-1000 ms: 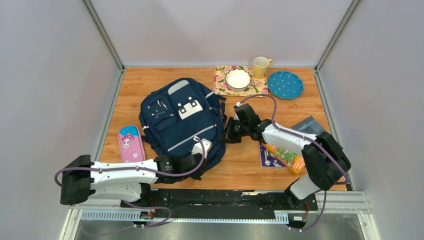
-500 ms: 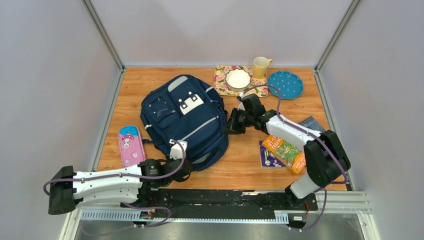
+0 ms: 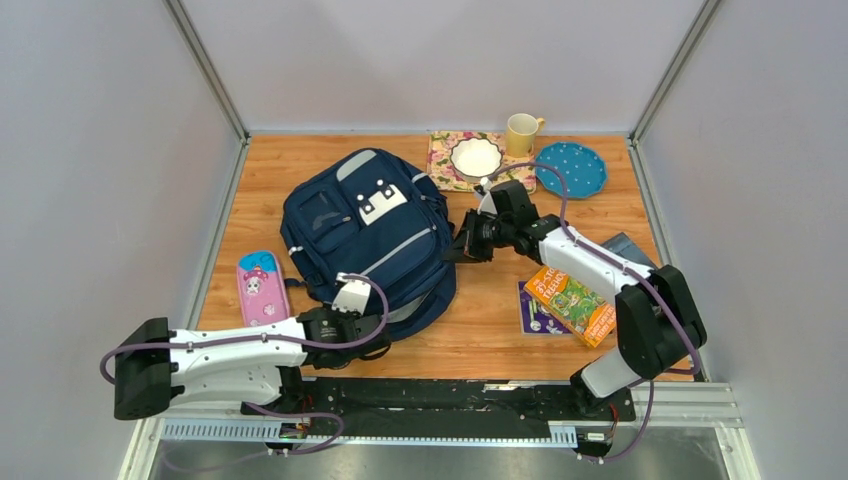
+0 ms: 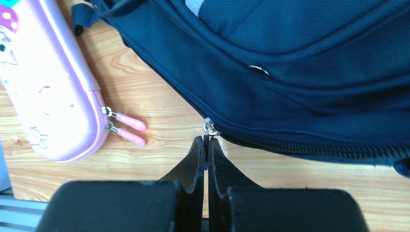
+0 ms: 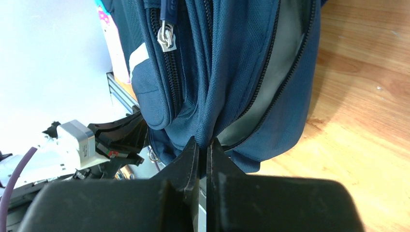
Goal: Pack the student bag
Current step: Unzip the student bag at the center of the board.
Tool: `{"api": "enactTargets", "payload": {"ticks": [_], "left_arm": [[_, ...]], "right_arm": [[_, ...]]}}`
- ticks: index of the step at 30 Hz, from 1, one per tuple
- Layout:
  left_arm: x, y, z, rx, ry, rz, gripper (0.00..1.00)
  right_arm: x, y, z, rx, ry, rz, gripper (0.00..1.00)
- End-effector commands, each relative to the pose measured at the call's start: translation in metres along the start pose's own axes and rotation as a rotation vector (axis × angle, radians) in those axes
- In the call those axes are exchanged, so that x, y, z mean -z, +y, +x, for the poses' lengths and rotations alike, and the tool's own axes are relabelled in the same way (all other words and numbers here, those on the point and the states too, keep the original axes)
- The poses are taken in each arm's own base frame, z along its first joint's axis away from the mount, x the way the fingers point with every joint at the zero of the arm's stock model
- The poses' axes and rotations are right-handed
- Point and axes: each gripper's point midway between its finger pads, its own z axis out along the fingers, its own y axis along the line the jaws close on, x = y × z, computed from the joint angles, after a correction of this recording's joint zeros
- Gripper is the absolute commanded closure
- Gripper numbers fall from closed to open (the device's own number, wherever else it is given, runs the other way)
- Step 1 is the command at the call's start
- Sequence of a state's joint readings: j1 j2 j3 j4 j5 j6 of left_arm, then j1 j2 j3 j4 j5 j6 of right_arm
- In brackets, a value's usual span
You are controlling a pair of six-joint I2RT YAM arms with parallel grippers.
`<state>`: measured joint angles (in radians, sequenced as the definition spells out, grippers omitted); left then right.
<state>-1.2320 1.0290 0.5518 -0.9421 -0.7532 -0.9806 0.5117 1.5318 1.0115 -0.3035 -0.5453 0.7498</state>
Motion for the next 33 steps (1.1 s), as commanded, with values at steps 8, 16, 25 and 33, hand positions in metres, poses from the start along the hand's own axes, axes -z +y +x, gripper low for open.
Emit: {"api": "enactTargets", "payload": {"ticks": [8, 16, 25, 33], "left_arm": [[0.010, -0.011, -0.032, 0.058, -0.135, 0.189, 0.56], [0.050, -0.018, -0.077, 0.137, -0.236, 0.336, 0.26], [0.072, -0.035, -0.108, 0.056, -0.259, 0.398, 0.25], [0.089, -0.084, -0.142, 0.005, -0.321, 0.558, 0.24]], "right_arm": [[0.028, 0.052, -0.010, 0.120, -0.021, -0.169, 1.00], [0.020, 0.038, -0.007, 0.090, -0.039, -0.099, 0.84], [0.079, -0.020, -0.031, 0.071, -0.294, 0.191, 0.26], [0.197, -0.115, -0.054, -0.183, -0.689, 0.596, 0.13]]}}
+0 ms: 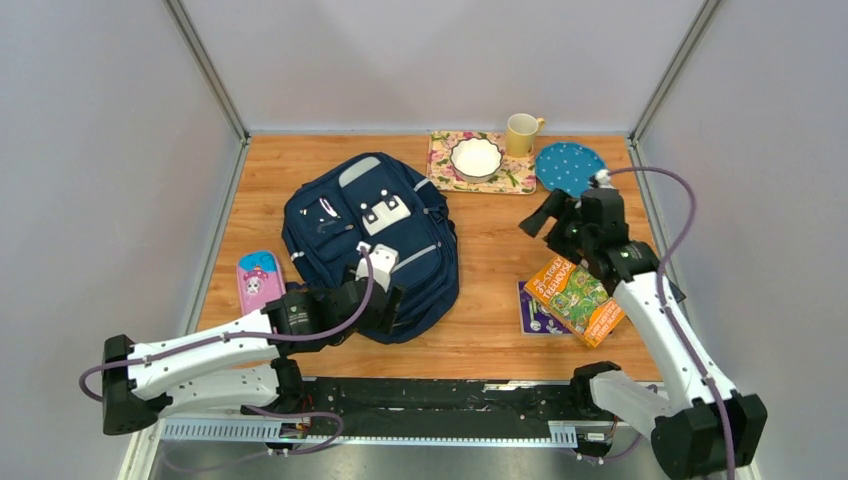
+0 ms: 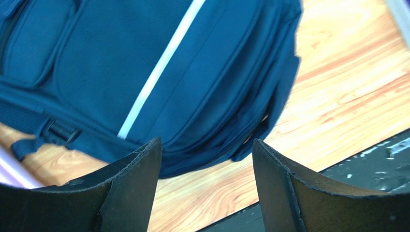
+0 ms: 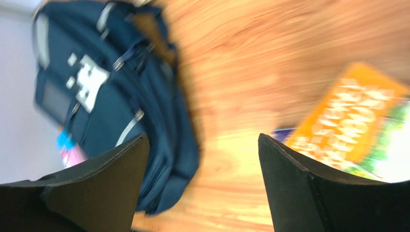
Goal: Pack the student bag
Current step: Unzip the student bag at the center of the board.
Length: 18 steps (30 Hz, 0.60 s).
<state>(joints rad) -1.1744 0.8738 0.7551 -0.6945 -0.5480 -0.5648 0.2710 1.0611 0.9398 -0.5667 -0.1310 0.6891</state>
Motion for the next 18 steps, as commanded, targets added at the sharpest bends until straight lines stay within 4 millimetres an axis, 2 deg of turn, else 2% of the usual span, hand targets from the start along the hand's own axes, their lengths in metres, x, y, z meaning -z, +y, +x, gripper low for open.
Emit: {"api": "enactTargets", "payload": {"ticks": [1, 4, 6, 7, 8, 9, 10, 11, 12, 13, 14, 15, 18], "left_arm": [[-0.002, -0.045, -0.053, -0.005, -0.128, 0.162, 0.24], [-0.009, -0.077, -0.075, -0.038, -0.154, 0.255, 0.23], [-0.015, -0.091, -0.083, -0.056, -0.145, 0.283, 0.23], [-0.021, -0.104, -0.093, -0.066, -0.142, 0.292, 0.23], [-0.023, -0.114, -0.097, -0.070, -0.132, 0.319, 0.23], [-0.023, -0.123, -0.109, -0.064, -0.144, 0.345, 0.21], [-0.037, -0.133, -0.108, -0.068, -0.128, 0.362, 0.20], [-0.038, -0.146, -0.108, -0.059, -0.103, 0.431, 0.19], [-0.042, -0.152, -0.109, -0.043, -0.087, 0.461, 0.19], [-0.055, -0.157, -0.116, -0.008, -0.073, 0.480, 0.19], [-0.056, -0.168, -0.114, -0.001, -0.046, 0.547, 0.19], [-0.059, -0.173, -0.123, 0.014, -0.046, 0.568, 0.19], [-0.085, -0.190, -0.124, 0.005, -0.005, 0.620, 0.18]], "right_arm": [[0.032, -0.087, -0.030, -0.108, -0.182, 0.353, 0.10], [0.055, -0.119, -0.044, -0.152, -0.253, 0.476, 0.08], [0.067, -0.137, -0.040, -0.177, -0.268, 0.567, 0.05], [0.075, -0.155, -0.041, -0.237, -0.289, 0.626, 0.05], [0.080, -0.165, -0.033, -0.269, -0.292, 0.659, 0.05], [0.084, -0.173, -0.028, -0.298, -0.299, 0.686, 0.05], [0.088, -0.179, -0.025, -0.322, -0.312, 0.701, 0.05], [0.094, -0.180, -0.021, -0.338, -0.334, 0.703, 0.05], [0.096, -0.190, -0.012, -0.354, -0.333, 0.737, 0.05], [0.098, -0.195, -0.008, -0.382, -0.343, 0.746, 0.04], [0.101, -0.197, -0.005, -0.395, -0.363, 0.748, 0.04], [0.100, -0.204, 0.003, -0.400, -0.349, 0.768, 0.04], [0.104, -0.216, 0.011, -0.419, -0.355, 0.815, 0.04]]}}
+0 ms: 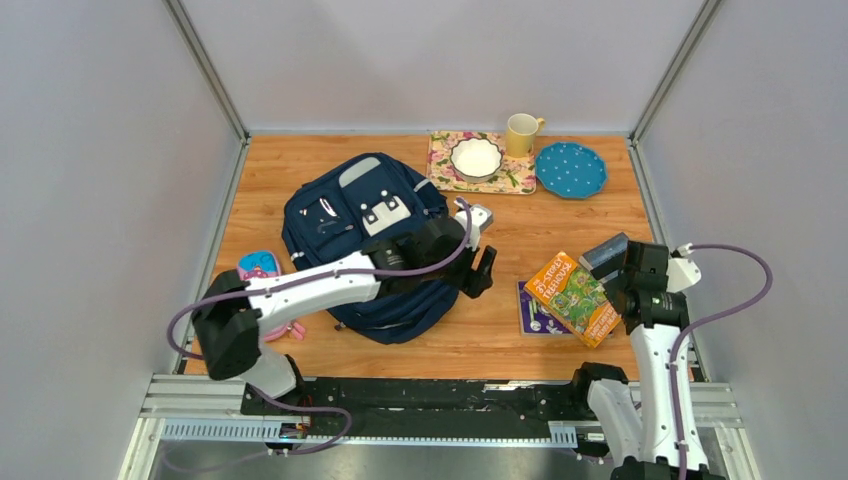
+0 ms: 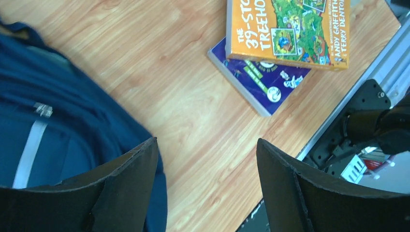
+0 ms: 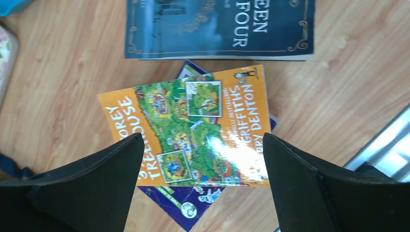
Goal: Pack the student bag
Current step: Pick up the book from the center of the board.
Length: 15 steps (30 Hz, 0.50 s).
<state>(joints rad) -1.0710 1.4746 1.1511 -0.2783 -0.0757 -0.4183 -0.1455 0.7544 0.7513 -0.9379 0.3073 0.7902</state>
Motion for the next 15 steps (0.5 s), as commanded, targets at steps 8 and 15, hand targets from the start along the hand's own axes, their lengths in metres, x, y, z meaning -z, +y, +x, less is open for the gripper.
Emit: {"api": "enactTargets", "payload": {"ticks": [8, 15], "left_arm": [[-0.083, -0.035, -0.038, -0.042, 0.069, 0.248, 0.18], [-0.125, -0.036, -0.057, -0.006, 0.029, 0.342, 0.18]], "right_arm": [[-0.023, -0.040, 0.008, -0.093, 0.003, 0.149, 0.04], [-0.031, -0.050, 0.006, -0.115, -0.010, 0.197, 0.02]]}}
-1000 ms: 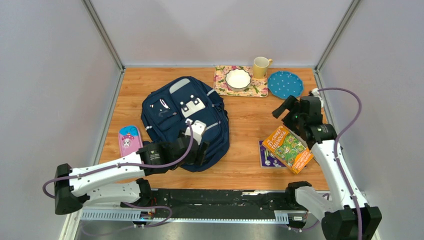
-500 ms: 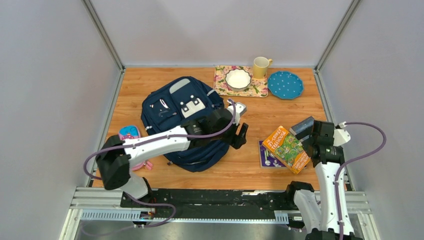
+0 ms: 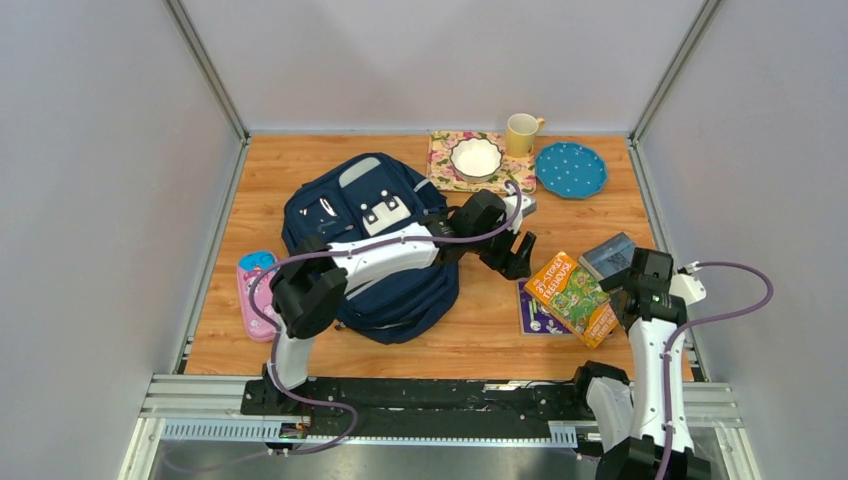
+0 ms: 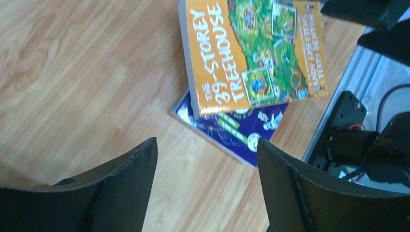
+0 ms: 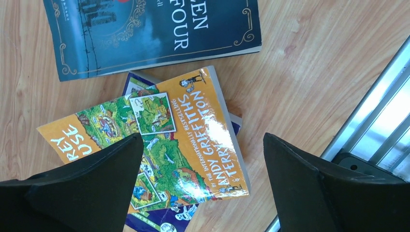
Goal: Pack the student bag
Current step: Pick up the book from the center of the board.
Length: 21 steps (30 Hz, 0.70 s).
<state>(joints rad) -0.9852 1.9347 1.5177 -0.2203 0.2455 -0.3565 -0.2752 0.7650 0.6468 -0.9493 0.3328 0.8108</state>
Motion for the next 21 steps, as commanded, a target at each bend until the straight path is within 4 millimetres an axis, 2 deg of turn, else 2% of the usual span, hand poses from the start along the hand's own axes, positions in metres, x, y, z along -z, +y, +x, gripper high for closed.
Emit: {"api": "enactTargets", "payload": {"ticks": [1, 4, 8, 9, 10, 12, 13, 17, 21], "left_arm": [[-0.020, -0.004, -0.042, -0.006, -0.080, 0.117, 0.18], [-0.040, -0.004, -0.045, -0.017, -0.056, 0.146, 0.18], [-0.061, 0.003, -0.041, -0.017, -0.033, 0.152, 0.18], [-0.069, 0.009, -0.033, -0.012, -0.018, 0.147, 0.18], [-0.073, 0.010, -0.031, -0.013, -0.018, 0.147, 0.18], [-0.081, 0.017, -0.021, 0.002, 0.004, 0.151, 0.18], [-0.085, 0.018, -0.018, 0.006, 0.007, 0.159, 0.18], [-0.098, 0.020, -0.006, 0.028, 0.024, 0.192, 0.17], [-0.112, 0.023, 0.008, 0.075, 0.054, 0.218, 0.17]], "right_arm": [[-0.013, -0.003, -0.006, -0.037, -0.025, 0.034, 0.02], [-0.028, -0.009, -0.001, -0.056, -0.024, 0.068, 0.01], [-0.044, -0.003, 0.005, -0.077, -0.013, 0.026, 0.01], [-0.047, -0.001, 0.000, -0.082, -0.037, 0.017, 0.01], [-0.051, -0.003, 0.002, -0.082, -0.031, 0.021, 0.01], [-0.056, 0.009, 0.004, -0.059, -0.009, -0.046, 0.01], [-0.060, 0.008, 0.008, -0.059, 0.011, -0.043, 0.01], [-0.066, 0.017, 0.016, -0.011, 0.054, -0.083, 0.01], [-0.062, 0.033, 0.022, 0.058, 0.096, -0.196, 0.01]]}}
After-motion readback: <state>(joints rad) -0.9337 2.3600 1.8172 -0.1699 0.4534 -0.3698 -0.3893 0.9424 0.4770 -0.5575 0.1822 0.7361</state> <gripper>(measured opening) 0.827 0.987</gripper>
